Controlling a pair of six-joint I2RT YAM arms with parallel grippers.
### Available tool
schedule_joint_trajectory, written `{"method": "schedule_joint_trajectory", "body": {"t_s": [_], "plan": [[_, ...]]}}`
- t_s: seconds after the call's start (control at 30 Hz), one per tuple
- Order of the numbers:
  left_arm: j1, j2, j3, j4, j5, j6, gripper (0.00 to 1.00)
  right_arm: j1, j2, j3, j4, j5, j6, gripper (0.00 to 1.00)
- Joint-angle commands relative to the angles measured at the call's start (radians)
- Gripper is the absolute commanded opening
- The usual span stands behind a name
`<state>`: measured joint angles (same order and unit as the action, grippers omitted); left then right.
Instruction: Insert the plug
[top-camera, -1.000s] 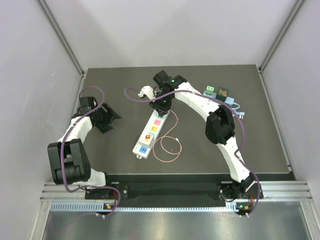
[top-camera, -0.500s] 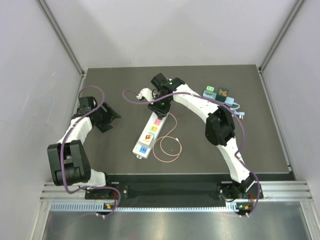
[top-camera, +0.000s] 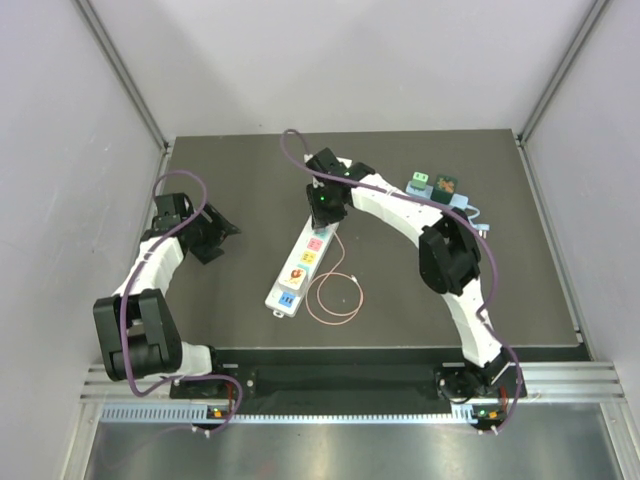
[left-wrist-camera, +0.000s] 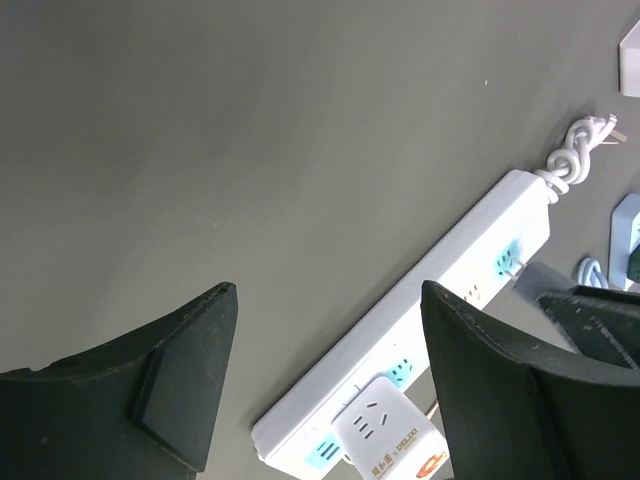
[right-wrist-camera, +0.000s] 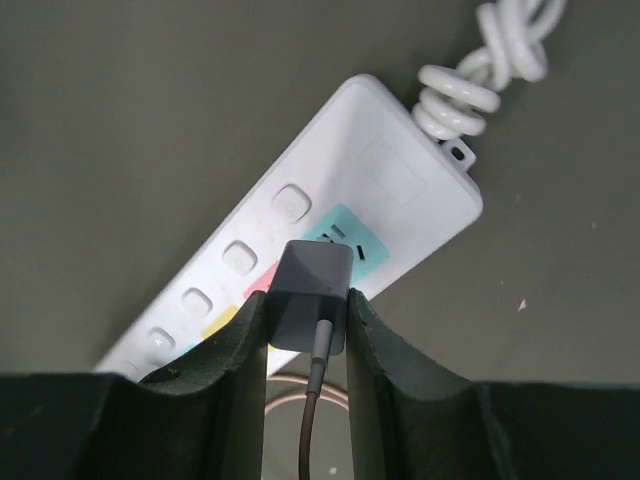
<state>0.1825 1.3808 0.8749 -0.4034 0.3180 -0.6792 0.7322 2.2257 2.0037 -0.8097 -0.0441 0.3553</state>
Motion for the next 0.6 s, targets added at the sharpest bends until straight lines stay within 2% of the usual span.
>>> {"method": "schedule_joint_trajectory", "body": {"t_s": [0.0,0.13,0.27,0.33,0.43,0.57], "plan": [[0.005,-0.038,-0.007,0.044,0.016,-0.006,0.78,0.006,-0.092,0.059,0.008,0.156,0.332,0.0],[0.005,-0.054,-0.011,0.054,0.026,-0.016,0.78,0.003,-0.135,-0.003,0.006,0.184,0.526,0.0],[0.005,-0.069,-0.017,0.06,0.033,-0.023,0.78,-0.013,-0.196,-0.163,0.11,0.048,0.678,0.0],[0.003,-0.078,-0.036,0.084,0.047,-0.029,0.78,-0.017,-0.183,-0.155,0.106,-0.006,0.689,0.0],[0.003,-0.071,-0.045,0.098,0.098,-0.033,0.78,-0.014,-0.172,-0.099,0.05,-0.023,0.692,0.0],[0.003,-0.058,-0.057,0.117,0.15,-0.036,0.77,0.002,-0.173,-0.111,0.049,-0.02,0.718,0.0]]}}
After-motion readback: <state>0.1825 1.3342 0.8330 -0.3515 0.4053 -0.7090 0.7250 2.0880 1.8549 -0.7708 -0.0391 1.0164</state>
